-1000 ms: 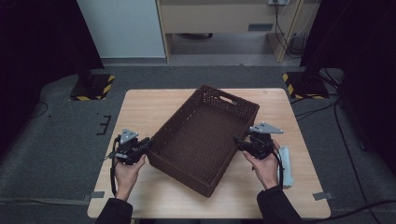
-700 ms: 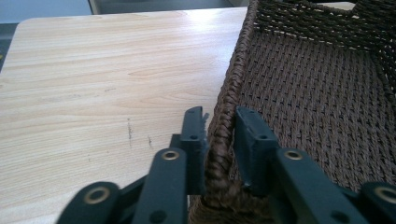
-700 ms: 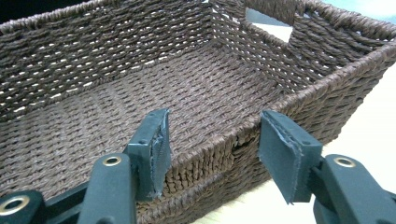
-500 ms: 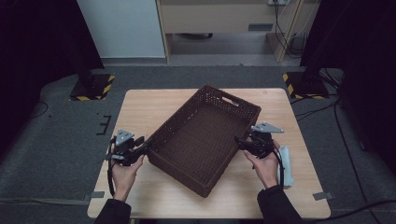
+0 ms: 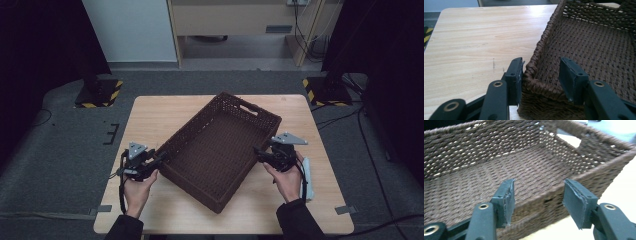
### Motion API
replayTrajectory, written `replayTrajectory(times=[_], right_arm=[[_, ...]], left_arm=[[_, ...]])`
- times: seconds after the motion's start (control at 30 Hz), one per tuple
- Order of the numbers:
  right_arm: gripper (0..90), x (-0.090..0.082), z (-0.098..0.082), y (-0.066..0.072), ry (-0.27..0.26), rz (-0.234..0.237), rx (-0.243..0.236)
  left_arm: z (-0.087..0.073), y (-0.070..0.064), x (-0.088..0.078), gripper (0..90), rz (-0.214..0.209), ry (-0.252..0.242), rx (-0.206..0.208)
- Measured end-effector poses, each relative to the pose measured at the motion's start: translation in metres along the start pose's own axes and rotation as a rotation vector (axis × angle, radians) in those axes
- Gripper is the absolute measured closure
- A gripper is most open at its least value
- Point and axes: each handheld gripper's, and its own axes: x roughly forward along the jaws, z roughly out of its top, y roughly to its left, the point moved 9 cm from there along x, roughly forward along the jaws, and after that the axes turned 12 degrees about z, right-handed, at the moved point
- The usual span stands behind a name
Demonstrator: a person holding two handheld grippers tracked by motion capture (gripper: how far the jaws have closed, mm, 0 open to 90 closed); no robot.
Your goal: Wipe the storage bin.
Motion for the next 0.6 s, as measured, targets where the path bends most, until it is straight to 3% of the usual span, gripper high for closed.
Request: replayTrajectory(times=[0.17,0.3,0.37,0.6], right_arm=[[36.2,0.006,-0.003,-0.008,-0.003,0.001,0.019],[36.6,0.008,-0.005,-0.007,-0.009,0.016,0.025],[37.0,0.008,-0.006,-0.007,-0.009,0.019,0.044],[39.9,0.004,-0.007,-0.003,0.009,0.025,0.043]], left_arm=[[0.005,0.005,0.009,57.5,0.009,-0.008,0.000],[0.006,0.006,0.010,56.4,-0.016,-0.020,0.000],[0.006,0.005,0.007,53.8,-0.022,-0.019,-0.004],[0.002,0.004,-0.011,44.7,-0.018,-0.022,-0.006]])
